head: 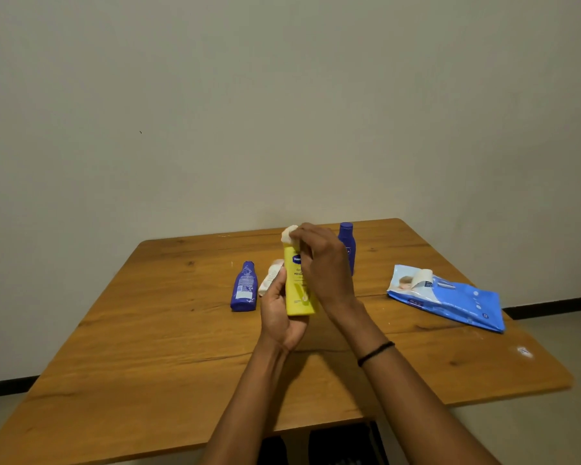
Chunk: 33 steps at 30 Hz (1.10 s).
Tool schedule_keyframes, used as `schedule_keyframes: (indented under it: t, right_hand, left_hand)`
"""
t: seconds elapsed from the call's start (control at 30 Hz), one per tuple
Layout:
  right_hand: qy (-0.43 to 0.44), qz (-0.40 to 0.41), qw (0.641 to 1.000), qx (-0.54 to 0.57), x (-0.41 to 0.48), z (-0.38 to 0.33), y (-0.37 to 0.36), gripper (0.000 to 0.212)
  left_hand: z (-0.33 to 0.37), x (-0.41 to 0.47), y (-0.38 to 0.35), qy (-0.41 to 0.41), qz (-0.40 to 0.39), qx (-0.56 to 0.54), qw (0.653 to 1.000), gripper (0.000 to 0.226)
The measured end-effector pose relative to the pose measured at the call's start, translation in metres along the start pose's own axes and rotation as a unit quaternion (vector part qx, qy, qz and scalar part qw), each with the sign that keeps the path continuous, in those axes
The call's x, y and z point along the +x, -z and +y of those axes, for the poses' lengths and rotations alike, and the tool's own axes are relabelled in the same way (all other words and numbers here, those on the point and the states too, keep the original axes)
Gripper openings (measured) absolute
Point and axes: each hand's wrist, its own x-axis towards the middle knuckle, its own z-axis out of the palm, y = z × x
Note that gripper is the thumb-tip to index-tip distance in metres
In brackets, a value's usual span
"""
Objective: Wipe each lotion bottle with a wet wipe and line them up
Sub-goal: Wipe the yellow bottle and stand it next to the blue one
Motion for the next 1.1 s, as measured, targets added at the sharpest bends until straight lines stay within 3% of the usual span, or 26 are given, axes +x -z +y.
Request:
schedule_keyframes:
  t: [0.43,0.6,0.87,1.1]
  right_hand:
    - [0.067,-0.083,0.993,0.048,-0.083,-0.006,0.005,0.036]
    - [0.060,-0.012,0.996,0.058,-0.078,0.004,0.009,0.034]
    - [0.083,-0.051,0.994,0.047,-0.081,-0.007,0.007,0.025]
    - [-0.018,0.031,0.995,0.096,-0.081,-0.007,0.011,0.022]
  left_hand:
    - [0.019,0.006,-0.002,0.015,-0.004,-0.024,1.000,0.060]
    - [0.023,0.009,-0.007,0.000,-0.020,-0.070,0.997,0.058]
    - [0.020,0.007,-0.009,0.026,-0.041,-0.083,0.995,0.062]
    - [0.025,0.003,-0.003,0.010,-0.043,-0.066,0.997,0.059]
